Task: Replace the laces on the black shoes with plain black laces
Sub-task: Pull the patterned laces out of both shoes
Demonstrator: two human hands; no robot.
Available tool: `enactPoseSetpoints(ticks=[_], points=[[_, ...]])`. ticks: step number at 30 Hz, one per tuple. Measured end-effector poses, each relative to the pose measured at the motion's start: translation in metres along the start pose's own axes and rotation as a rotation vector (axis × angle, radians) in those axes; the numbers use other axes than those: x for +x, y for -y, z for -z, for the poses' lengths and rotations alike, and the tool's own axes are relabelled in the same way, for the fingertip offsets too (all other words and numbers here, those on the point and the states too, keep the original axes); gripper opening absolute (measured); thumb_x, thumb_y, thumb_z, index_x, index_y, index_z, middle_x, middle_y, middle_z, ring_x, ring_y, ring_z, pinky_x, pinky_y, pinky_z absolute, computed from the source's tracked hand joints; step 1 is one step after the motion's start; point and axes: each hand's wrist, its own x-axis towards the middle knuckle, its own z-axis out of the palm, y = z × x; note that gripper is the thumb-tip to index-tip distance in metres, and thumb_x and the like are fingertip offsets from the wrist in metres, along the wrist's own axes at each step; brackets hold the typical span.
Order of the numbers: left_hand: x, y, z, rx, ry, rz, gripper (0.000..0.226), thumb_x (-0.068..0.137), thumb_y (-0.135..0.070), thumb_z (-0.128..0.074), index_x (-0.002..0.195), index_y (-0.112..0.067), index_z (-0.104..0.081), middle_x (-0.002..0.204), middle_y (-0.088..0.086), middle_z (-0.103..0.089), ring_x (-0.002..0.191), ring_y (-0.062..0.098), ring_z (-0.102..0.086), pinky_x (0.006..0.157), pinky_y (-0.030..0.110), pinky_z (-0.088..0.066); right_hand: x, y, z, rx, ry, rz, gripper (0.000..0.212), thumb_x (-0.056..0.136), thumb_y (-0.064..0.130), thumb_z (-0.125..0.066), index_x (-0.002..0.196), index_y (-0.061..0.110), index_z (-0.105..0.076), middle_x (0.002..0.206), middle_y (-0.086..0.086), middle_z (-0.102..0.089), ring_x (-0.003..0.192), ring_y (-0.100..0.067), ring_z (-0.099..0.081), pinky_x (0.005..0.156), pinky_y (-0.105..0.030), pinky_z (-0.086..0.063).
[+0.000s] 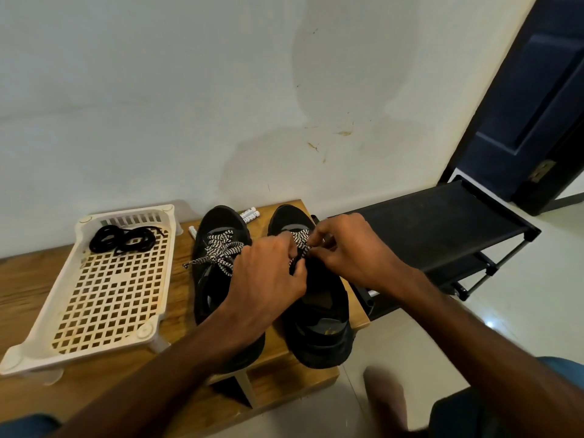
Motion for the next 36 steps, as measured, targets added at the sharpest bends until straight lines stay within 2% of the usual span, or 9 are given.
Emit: enactPoseSetpoints(ticks=[4, 8, 12, 16, 20, 27, 29, 32, 36], points=[[0.003, 0.006, 0.004, -0.092, -0.027, 0.087, 0.013, 0.082, -0.035, -0.078, 0.087, -0.026, -0.07, 0.077, -0.013, -0.068, 0.072, 0.004, -0.065, 0.079, 0.031, -0.058, 0.001, -0.009, 0.0, 0.21, -0.056, -0.121, 0.002, 0.09, 0.016, -0.077, 0.089, 0.014, -0.078, 0.087, 0.004, -0.075, 0.082, -0.008, -0.072, 0.078, -0.028, -0.062], [0.004, 0.011, 0.006, -0.167, -0.036, 0.12, 0.012, 0.079, -0.034, -0.08, 0.084, -0.027, -0.072, 0.077, -0.012, -0.071, 0.07, 0.005, -0.067, 0.082, 0.026, -0.055, 0.002, -0.017, 0.008, 0.675, 0.049, -0.367, 0.005, 0.093, 0.003, -0.069, 0.095, 0.002, -0.074, 0.096, -0.013, -0.077, 0.091, -0.023, -0.076, 0.087, -0.045, -0.063], [0.003, 0.014, 0.004, -0.183, -0.044, 0.103, 0.011, 0.082, -0.039, -0.08, 0.087, -0.028, -0.078, 0.081, -0.014, -0.073, 0.072, 0.003, -0.068, 0.077, 0.028, -0.057, 0.003, -0.013, 0.01, 0.375, 0.158, -0.093, 0.033, 0.088, 0.013, -0.077, 0.12, 0.02, -0.07, 0.121, 0.003, -0.07, 0.112, -0.012, -0.067, 0.097, -0.034, -0.058], [0.003, 0.016, 0.001, -0.198, -0.071, 0.08, 0.009, 0.086, -0.036, -0.078, 0.086, -0.028, -0.08, 0.083, -0.018, -0.074, 0.074, 0.0, -0.067, 0.076, 0.027, -0.058, -0.002, -0.001, -0.004, -0.053, 0.064, 0.14, 0.019, 0.088, 0.029, -0.078, 0.106, 0.024, -0.08, 0.133, 0.006, -0.067, 0.121, -0.009, -0.06, 0.101, -0.034, -0.052], [0.004, 0.019, 0.0, -0.197, -0.067, 0.079, 0.008, 0.086, -0.034, -0.077, 0.086, -0.026, -0.081, 0.081, -0.017, -0.073, 0.064, 0.002, -0.065, 0.067, 0.023, -0.056, 0.003, 0.003, -0.005, -0.055, 0.025, 0.128, 0.013, 0.091, 0.026, -0.075, 0.101, 0.022, -0.081, 0.133, 0.007, -0.067, 0.117, -0.009, -0.062, 0.097, -0.038, -0.055], [0.003, 0.022, -0.001, -0.223, -0.07, 0.08, 0.01, 0.088, -0.034, -0.076, 0.087, -0.024, -0.08, 0.08, -0.016, -0.074, 0.07, 0.0, -0.067, 0.071, 0.016, -0.055, -0.001, -0.026, 0.028, 0.28, -0.262, -0.235, 0.006, 0.084, 0.023, -0.082, 0.09, 0.023, -0.081, 0.109, 0.009, -0.076, 0.095, 0.005, -0.066, 0.092, -0.025, -0.057], [0.002, 0.022, -0.002, -0.225, -0.079, 0.08, 0.012, 0.089, -0.035, -0.075, 0.087, -0.024, -0.08, 0.08, -0.016, -0.074, 0.071, 0.001, -0.067, 0.072, 0.017, -0.054, -0.002, -0.024, 0.025, 0.21, -0.272, -0.165, 0.013, 0.086, 0.029, -0.081, 0.098, 0.029, -0.078, 0.114, 0.014, -0.072, 0.101, 0.005, -0.064, 0.097, -0.031, -0.057], [0.0, 0.022, -0.003, -0.222, -0.096, 0.066, 0.012, 0.091, -0.035, -0.074, 0.09, -0.024, -0.08, 0.085, -0.014, -0.075, 0.071, 0.001, -0.067, 0.073, 0.018, -0.054, -0.006, -0.011, 0.007, 0.025, -0.103, 0.056, 0.042, 0.083, 0.044, -0.081, 0.122, 0.031, -0.073, 0.15, 0.005, -0.052, 0.137, -0.011, -0.047, 0.111, -0.036, -0.043], [0.0, 0.022, -0.004, -0.228, -0.093, 0.048, 0.011, 0.091, -0.032, -0.074, 0.09, -0.023, -0.08, 0.089, -0.012, -0.076, 0.058, -0.001, -0.062, 0.067, 0.011, -0.048, -0.004, 0.002, -0.015, -0.184, -0.027, 0.206, 0.027, 0.092, 0.028, -0.075, 0.118, 0.021, -0.077, 0.153, -0.003, -0.051, 0.143, -0.022, -0.04, 0.115, -0.047, -0.039]])
